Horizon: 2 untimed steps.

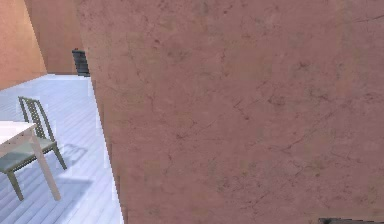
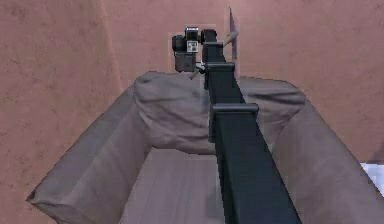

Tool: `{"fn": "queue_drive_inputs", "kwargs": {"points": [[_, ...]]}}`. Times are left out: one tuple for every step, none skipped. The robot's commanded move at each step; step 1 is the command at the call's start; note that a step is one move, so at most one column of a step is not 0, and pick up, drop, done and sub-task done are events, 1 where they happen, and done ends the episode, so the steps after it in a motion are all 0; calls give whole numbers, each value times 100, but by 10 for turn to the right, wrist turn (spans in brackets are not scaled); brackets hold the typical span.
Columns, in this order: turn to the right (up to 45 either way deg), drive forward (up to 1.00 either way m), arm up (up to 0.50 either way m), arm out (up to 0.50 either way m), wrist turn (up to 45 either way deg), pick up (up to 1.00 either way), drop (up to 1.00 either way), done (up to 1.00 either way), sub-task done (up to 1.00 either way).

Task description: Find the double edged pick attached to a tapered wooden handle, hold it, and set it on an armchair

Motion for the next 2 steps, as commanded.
{"fn": "queue_drive_inputs", "kwargs": {"points": [[0, 0, 0, -2, 0, 0, 0, 0, 0], [0, 0, -34, 0, 0, 0, 0, 0, 0]]}}
